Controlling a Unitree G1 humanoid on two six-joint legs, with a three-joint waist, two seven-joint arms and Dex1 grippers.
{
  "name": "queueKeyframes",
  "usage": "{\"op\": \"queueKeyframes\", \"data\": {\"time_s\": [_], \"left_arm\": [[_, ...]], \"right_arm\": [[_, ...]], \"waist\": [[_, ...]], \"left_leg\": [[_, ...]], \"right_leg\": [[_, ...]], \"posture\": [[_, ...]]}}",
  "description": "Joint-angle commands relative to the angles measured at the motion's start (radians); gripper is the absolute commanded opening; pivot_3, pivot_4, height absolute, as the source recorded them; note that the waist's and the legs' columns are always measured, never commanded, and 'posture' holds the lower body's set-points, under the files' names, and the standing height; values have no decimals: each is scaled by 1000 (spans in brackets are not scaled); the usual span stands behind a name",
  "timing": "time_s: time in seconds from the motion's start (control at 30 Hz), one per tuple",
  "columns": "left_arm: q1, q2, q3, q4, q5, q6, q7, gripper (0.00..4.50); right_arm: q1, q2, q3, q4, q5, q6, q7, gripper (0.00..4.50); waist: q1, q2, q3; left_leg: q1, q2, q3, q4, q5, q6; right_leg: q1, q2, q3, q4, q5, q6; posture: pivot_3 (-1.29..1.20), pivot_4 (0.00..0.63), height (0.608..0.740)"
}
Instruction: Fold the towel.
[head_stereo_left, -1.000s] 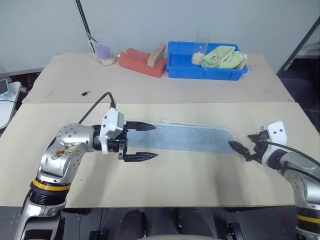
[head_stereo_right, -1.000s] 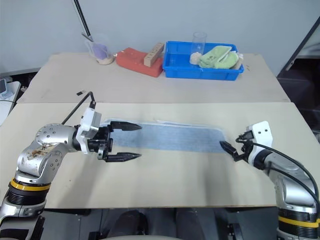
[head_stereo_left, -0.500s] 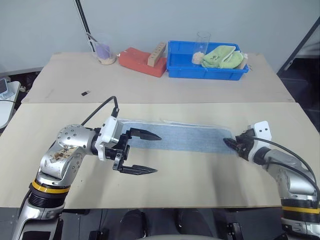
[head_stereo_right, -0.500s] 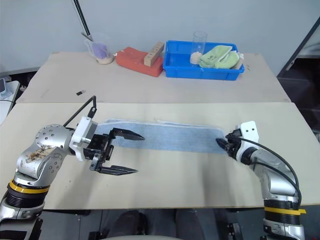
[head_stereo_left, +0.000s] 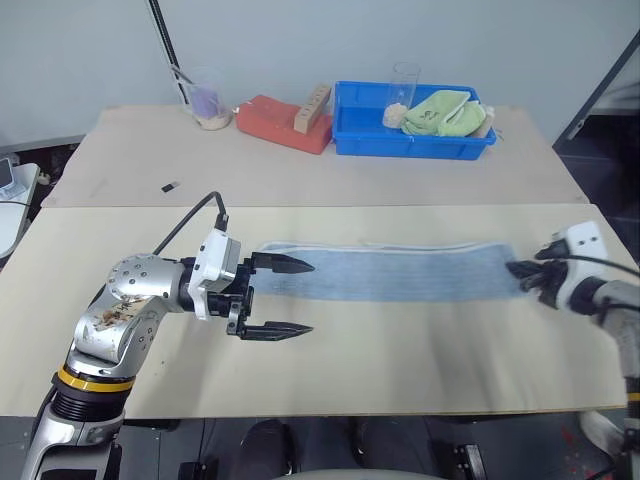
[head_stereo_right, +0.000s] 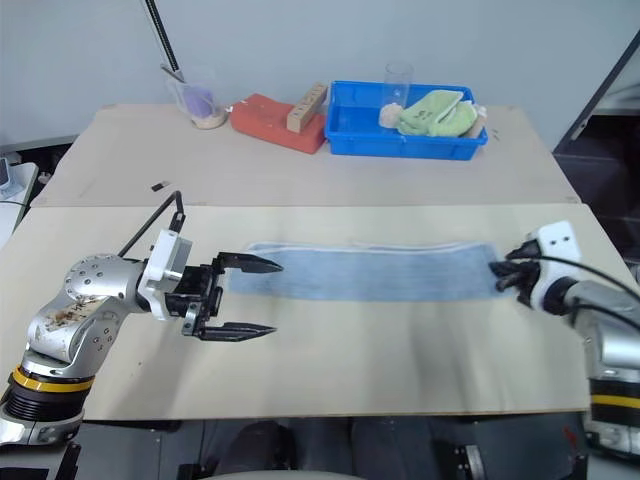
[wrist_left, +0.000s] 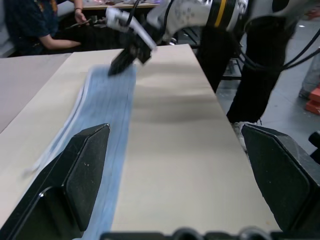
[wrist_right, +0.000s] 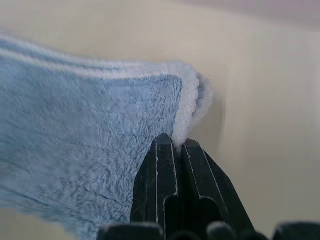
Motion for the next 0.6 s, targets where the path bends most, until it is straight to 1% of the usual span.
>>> {"op": "queueKeyframes", "data": {"time_s": [0.03,0.13,0.27,0.43,0.53,0.6], "left_arm": [[-3,11,27,-32,-17,-3,21,4500],[7,26,40,-45,-20,10,39,4500],[21,65,42,-61,-15,45,58,4500],[26,76,46,-68,-15,61,84,4500],[41,78,53,-75,-6,63,108,4500],[52,88,55,-83,4,88,139,4500]], "right_arm": [[-55,-25,25,-121,66,77,59,38],[-96,17,67,-284,129,200,23,38],[-137,139,139,-421,166,316,-82,38],[-168,264,214,-411,137,347,-185,38],[-186,312,224,-374,131,354,-226,38],[-192,323,228,-358,126,349,-235,38]], "waist": [[-7,0,0],[-11,0,0],[-7,0,0],[8,0,0],[9,0,0],[9,0,0]], "left_leg": [[0,1,0,0,0,0],[0,2,-2,-1,0,0],[0,3,-3,-1,0,0],[-1,1,-1,0,0,0],[-2,0,0,0,0,0],[-2,1,1,-1,0,0]], "right_leg": [[0,0,0,0,0,0],[0,2,1,0,0,0],[-1,3,-1,1,0,0],[-1,0,-1,-1,0,0],[-1,-1,-1,-3,0,0],[-2,-1,-1,-4,0,0]], "posture": [[0,150,717],[0,150,717],[0,150,717],[0,150,717],[0,150,717],[0,150,717]]}}
